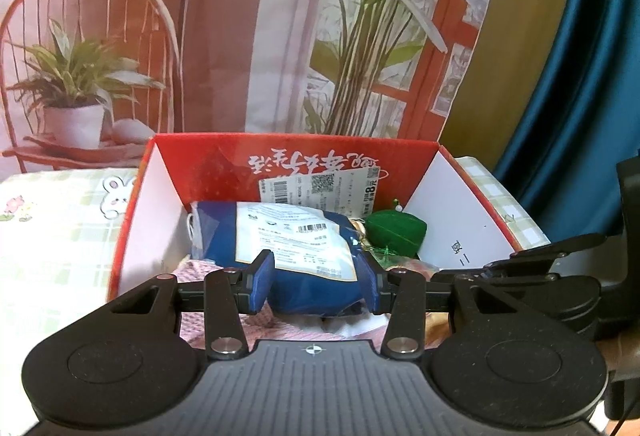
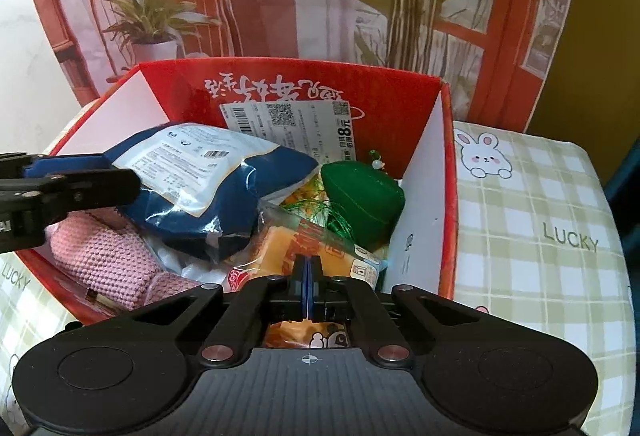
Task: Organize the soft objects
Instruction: 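Lower the bun packet into the box and open both tools, then move both tools down to the tied white plastic bag beside the box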
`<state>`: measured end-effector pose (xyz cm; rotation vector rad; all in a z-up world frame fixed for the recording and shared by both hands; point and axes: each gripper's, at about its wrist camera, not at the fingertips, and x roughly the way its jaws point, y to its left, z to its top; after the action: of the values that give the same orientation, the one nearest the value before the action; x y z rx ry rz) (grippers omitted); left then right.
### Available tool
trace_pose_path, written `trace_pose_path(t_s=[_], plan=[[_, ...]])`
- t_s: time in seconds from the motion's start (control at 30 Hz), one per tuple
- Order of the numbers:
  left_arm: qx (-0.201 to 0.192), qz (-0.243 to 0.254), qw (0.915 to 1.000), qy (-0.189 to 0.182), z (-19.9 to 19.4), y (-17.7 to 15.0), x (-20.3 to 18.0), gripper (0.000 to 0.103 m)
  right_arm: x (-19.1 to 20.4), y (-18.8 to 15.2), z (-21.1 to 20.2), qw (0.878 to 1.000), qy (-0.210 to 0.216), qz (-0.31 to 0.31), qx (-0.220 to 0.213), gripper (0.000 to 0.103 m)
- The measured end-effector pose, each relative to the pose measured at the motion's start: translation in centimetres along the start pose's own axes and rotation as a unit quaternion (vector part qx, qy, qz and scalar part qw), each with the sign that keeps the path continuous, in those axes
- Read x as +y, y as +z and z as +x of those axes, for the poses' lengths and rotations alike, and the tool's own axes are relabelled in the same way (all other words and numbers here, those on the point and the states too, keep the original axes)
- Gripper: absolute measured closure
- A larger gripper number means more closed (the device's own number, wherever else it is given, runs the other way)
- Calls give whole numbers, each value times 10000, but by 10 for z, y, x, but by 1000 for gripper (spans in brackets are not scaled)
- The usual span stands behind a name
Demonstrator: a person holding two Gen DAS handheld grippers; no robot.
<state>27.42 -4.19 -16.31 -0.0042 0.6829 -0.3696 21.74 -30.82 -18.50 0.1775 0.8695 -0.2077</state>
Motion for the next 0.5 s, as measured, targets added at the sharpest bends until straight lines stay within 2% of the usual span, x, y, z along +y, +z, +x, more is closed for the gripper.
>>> trace_pose_path(t_s=[0.17,0.23,0.3,0.37,0.43,0.5], plan=[[-155,120,9996,177,-16,1,0,54,5,0,-15,9992,-220,-188,-262,95],[-235,149,9993,252,-22,1,1,51,4,-1,-24,9987,-174,-164,-459,83],[-322,150,9988,331,-29,2,2,45,5,-3,-35,9976,-92,-159,-671,77],[-405,142,9983,396,-37,2,2,39,7,-4,-43,9965,-107,-215,-801,66],[-502,155,9976,442,-46,1,2,27,9,-6,-51,9948,-120,-236,-979,44],[-589,182,9969,491,-53,-1,1,16,11,-9,-59,9932,-97,-232,-1137,35]])
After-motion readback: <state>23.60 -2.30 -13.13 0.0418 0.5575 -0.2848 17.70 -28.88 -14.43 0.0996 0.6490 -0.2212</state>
